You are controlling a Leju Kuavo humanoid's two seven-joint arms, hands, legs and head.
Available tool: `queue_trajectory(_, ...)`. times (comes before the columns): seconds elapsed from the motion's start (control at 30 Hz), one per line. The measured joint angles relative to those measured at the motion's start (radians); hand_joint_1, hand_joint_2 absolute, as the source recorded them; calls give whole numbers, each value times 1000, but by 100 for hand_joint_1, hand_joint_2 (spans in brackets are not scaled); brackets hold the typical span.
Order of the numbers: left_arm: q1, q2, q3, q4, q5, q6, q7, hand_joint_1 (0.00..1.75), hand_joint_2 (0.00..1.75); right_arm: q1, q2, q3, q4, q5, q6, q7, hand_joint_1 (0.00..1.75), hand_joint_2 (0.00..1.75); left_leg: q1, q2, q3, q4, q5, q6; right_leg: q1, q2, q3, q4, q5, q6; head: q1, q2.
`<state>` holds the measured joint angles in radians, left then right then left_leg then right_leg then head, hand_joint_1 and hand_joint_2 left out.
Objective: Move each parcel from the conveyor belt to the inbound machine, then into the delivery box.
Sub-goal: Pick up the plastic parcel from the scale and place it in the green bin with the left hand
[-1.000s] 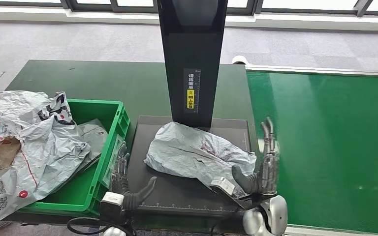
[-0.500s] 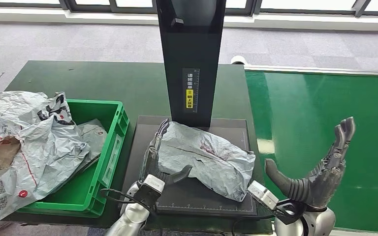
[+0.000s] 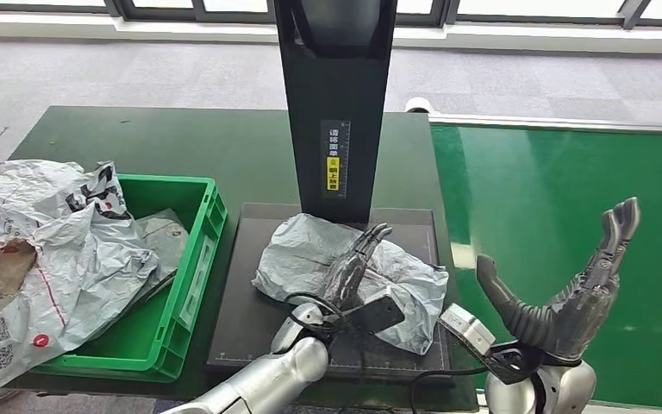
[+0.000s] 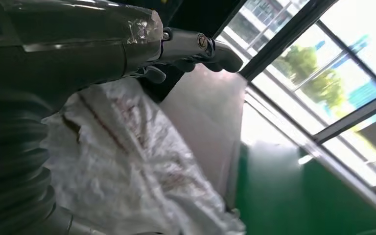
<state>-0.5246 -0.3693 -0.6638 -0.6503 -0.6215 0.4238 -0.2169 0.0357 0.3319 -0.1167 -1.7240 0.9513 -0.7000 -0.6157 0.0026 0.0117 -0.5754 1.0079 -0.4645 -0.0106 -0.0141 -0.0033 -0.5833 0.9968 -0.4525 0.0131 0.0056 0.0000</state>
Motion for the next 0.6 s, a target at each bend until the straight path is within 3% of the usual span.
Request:
queue_trajectory(0.13,-33,-1,-123,129,-66,-51,145,0,175,1,0,0,-12,4,0,21,0,175,0,0,0,0,0,0,0,0,0,0,0,0,0,0)
queue_trajectory(0.4,-93,-1,-249,233,-98,-114,223,0,175,1,0,0,-22,20,0,45,0,175,0,-2,1,0,0,0,0,-3,3,0,0,0,0,0)
queue_trajectory(0.53,-120,-1,-299,254,-131,-181,282,175,175,1,0,0,-22,24,0,47,0,175,0,-3,2,0,0,2,0,-6,8,-1,-1,1,0,0)
queue_trajectory(0.6,-129,-1,-318,261,-142,-209,296,175,175,1,0,0,-22,22,0,47,0,175,0,-3,2,0,-2,3,0,-6,12,-1,-3,2,0,0)
